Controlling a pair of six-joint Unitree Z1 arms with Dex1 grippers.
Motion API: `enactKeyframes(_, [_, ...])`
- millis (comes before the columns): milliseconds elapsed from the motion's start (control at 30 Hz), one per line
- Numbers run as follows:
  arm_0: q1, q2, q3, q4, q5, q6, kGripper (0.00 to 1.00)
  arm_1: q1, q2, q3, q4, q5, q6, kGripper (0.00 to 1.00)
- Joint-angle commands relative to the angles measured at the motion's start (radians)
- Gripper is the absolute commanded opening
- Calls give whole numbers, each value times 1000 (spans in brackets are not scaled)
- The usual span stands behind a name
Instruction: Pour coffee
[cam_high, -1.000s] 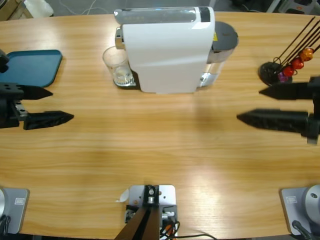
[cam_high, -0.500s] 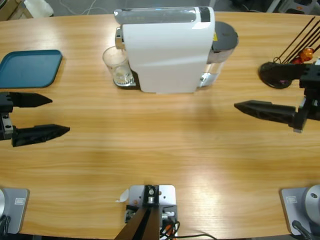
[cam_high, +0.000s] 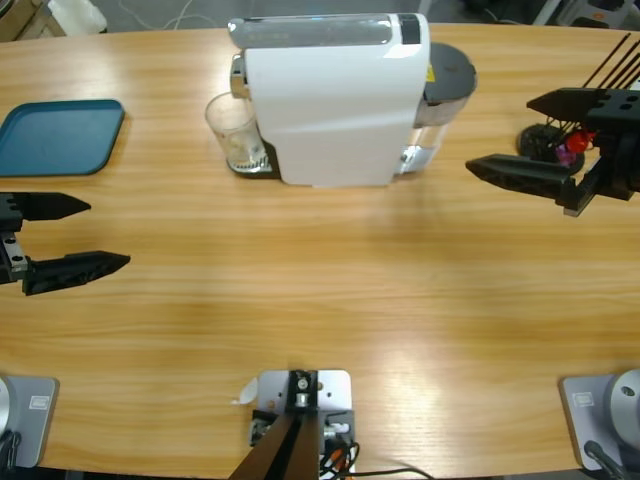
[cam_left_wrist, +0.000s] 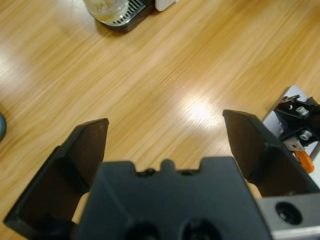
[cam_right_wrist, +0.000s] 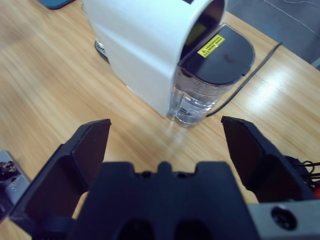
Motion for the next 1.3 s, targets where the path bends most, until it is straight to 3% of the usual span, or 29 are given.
enactKeyframes(33, [-8,-48,74,-22,45,-20,1000,31,4,68,-39,-40,3,1000])
enactKeyframes(333, [-8,-38,70,-64,80,-4,998,39,-7,122,-124,-69,-1,1000])
enactKeyframes(467, [-9,-56,105,-158,-13,4,1000,39,-2,132,-133,-67,-1,1000])
enactKeyframes(667, [0,-31,76,-210,-16,-17,1000,40,17,145,-155,-68,1,996])
enactKeyframes(867, [149,29,6,-255,-35,1,996,39,-1,154,-160,-87,14,996])
enactKeyframes(1033, [153,92,52,-256,-82,0,996,39,3,155,-160,-90,16,996])
enactKeyframes(1300, [155,154,61,-391,-107,52,991,38,2,156,-159,-90,17,991])
